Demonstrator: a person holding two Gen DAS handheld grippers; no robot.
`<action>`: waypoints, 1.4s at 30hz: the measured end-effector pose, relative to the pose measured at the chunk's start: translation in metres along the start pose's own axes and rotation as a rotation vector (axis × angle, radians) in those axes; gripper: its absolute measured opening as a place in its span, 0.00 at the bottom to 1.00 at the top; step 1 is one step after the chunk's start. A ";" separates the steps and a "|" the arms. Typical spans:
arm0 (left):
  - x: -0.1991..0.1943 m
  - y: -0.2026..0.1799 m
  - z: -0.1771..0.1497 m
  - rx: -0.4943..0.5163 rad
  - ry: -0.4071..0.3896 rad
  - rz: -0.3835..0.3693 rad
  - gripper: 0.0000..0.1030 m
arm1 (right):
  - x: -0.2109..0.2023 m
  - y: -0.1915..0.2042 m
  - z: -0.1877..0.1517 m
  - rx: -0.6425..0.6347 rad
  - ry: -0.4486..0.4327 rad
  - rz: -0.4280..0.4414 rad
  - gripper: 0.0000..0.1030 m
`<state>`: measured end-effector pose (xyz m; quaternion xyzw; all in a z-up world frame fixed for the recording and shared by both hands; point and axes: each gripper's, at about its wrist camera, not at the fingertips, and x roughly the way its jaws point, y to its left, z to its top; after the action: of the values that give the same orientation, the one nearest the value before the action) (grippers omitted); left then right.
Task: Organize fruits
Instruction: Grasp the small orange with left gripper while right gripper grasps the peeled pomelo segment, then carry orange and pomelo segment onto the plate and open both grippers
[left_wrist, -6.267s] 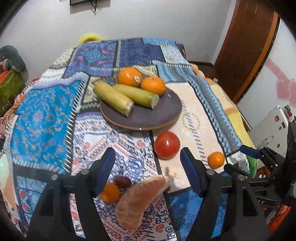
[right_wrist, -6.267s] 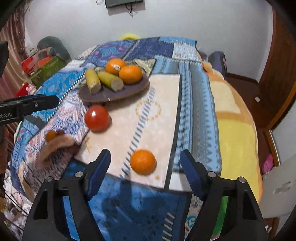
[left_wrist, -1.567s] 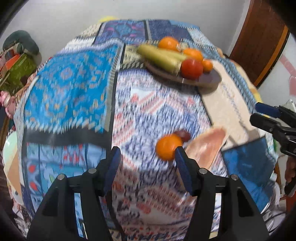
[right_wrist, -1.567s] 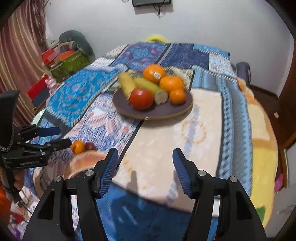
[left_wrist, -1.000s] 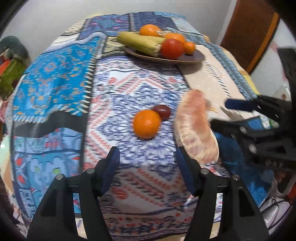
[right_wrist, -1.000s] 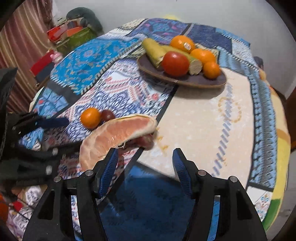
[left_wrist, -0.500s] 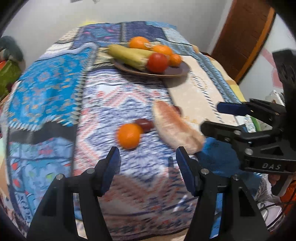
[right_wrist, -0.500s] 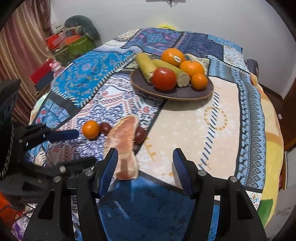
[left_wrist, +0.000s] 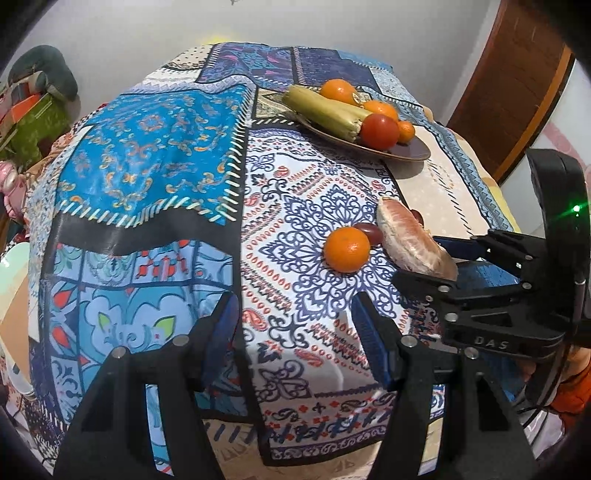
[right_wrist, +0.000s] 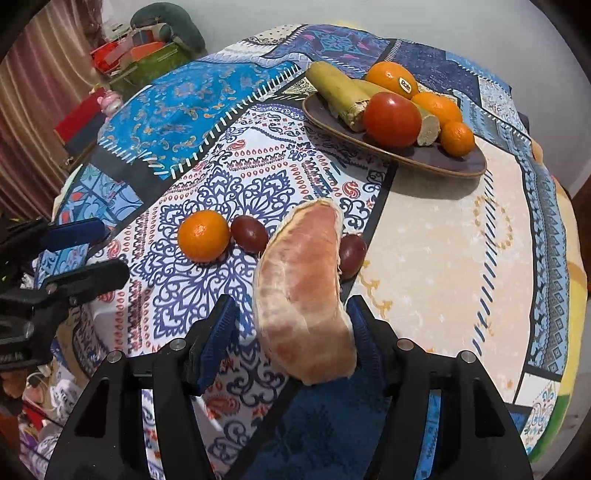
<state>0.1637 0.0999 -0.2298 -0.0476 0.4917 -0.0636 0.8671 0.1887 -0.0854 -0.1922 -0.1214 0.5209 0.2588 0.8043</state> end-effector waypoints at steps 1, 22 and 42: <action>0.002 -0.002 0.001 0.003 0.003 -0.003 0.61 | 0.001 0.001 0.001 -0.002 -0.002 -0.005 0.54; 0.047 -0.031 0.030 0.031 0.059 -0.059 0.33 | -0.060 -0.040 -0.005 0.063 -0.159 0.021 0.42; 0.019 -0.048 0.091 0.038 -0.082 -0.032 0.32 | -0.099 -0.095 0.032 0.106 -0.346 -0.037 0.42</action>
<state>0.2487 0.0517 -0.1923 -0.0414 0.4537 -0.0850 0.8861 0.2328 -0.1791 -0.0961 -0.0420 0.3854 0.2331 0.8918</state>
